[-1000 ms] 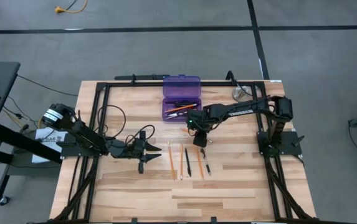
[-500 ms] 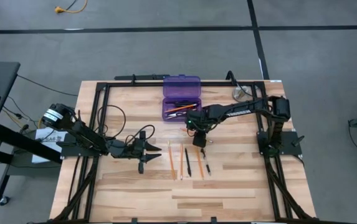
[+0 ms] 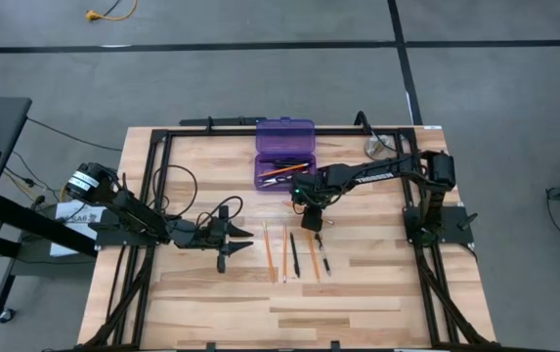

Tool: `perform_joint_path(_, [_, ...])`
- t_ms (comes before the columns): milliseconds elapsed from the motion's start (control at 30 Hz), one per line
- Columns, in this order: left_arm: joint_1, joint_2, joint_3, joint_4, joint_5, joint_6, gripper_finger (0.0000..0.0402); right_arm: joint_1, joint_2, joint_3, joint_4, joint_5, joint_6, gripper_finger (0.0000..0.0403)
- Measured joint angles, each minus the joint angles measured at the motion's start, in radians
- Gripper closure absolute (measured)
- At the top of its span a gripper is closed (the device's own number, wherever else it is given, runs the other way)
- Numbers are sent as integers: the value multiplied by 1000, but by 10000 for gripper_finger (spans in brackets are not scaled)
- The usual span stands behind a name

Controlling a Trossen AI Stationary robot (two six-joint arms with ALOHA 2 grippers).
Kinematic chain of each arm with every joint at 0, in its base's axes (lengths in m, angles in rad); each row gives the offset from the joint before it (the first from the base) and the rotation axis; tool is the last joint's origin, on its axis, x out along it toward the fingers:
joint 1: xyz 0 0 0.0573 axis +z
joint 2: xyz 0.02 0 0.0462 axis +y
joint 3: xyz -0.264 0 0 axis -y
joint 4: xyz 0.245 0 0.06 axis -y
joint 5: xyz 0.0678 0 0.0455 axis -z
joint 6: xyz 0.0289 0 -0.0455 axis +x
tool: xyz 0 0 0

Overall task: Pick & place school supplies into a supply box
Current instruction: Put the orange pencil into the violet supply box

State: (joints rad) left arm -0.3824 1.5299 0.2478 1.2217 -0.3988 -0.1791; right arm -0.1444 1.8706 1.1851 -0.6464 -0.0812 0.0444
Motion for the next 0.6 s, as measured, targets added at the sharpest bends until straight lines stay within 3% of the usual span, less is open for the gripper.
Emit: perform_joint_path(600, [0, 0, 0, 0, 0, 0, 306, -2, -1, -61, 61, -1, 7, 277])
